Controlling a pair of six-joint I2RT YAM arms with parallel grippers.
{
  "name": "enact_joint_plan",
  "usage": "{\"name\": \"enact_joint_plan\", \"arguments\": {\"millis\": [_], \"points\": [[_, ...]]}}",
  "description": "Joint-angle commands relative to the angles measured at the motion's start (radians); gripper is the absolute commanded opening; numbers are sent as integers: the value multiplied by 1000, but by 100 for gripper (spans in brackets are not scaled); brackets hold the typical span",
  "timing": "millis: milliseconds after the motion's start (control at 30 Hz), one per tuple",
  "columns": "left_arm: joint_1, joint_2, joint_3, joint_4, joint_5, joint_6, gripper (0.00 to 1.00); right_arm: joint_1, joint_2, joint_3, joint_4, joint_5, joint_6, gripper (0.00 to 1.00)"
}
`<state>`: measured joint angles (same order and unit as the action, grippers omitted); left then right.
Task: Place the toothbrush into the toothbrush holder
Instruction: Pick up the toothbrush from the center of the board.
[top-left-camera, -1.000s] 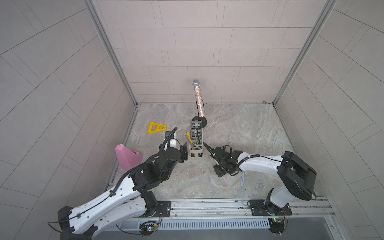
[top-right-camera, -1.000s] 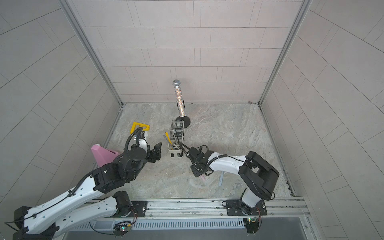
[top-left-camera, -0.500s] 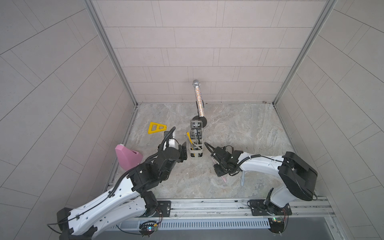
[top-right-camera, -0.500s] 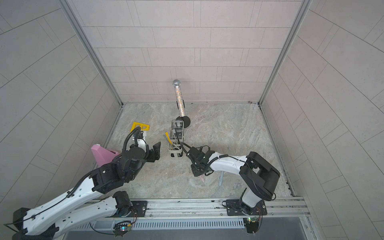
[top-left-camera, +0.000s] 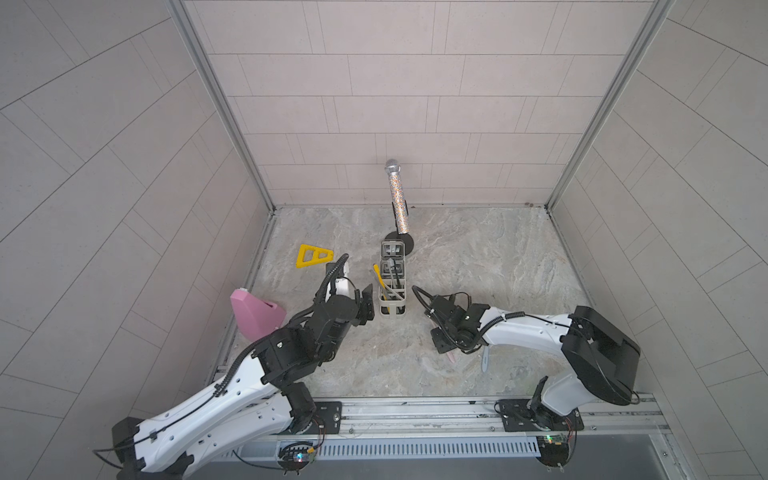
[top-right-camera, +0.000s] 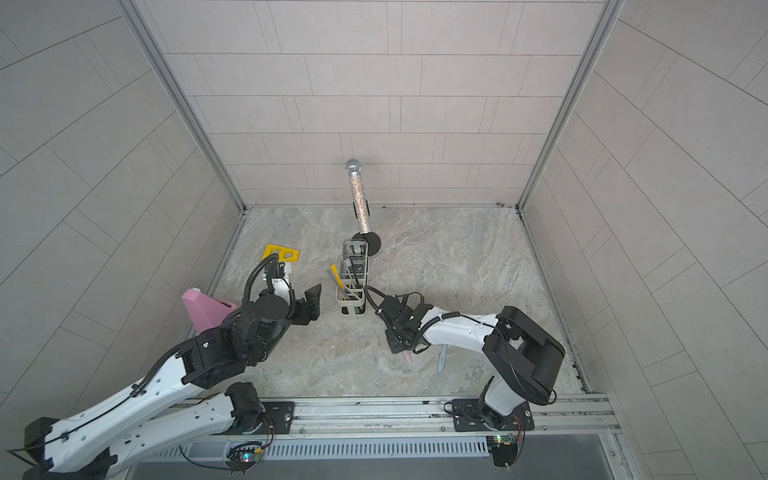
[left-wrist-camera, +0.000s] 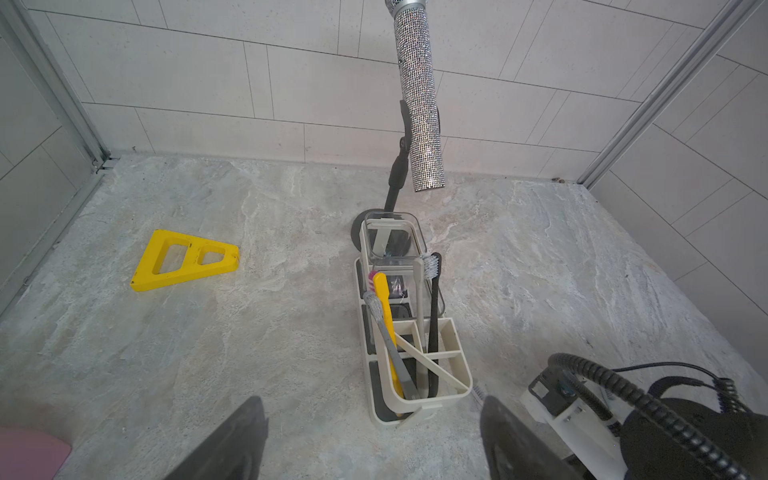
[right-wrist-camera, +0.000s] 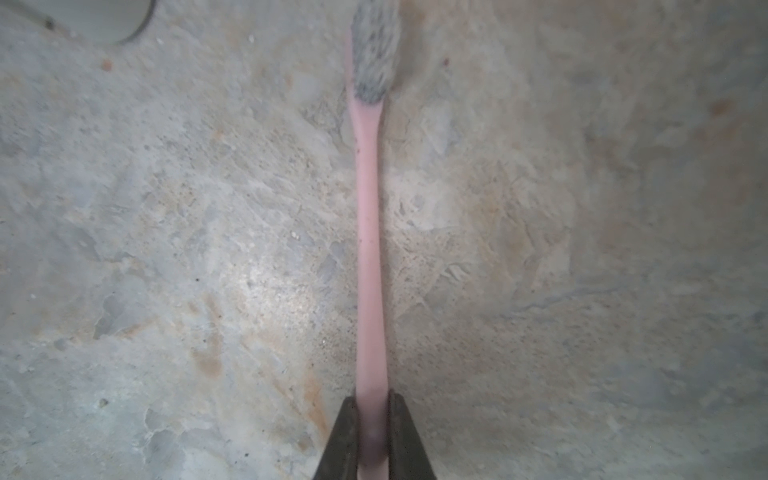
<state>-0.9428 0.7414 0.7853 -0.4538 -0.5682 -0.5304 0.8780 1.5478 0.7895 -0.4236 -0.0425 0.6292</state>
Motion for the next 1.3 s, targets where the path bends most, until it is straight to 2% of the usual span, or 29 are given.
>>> {"name": "enact_joint_plan", "arguments": {"millis": [0,500,867,1267], "points": [[4,1,19,12,17,-36,84,9,-7,-40,-10,-70,28,11],[4,90,0,132,159,-117,85,8,-214,-5,-54,-75,34,10],[3,185,-45,328,368,-259,94,9,-349,42,6,-160,14,11],[4,253,-80,443,466,-335,96,9,-408,92,67,-182,-3,11]]}}
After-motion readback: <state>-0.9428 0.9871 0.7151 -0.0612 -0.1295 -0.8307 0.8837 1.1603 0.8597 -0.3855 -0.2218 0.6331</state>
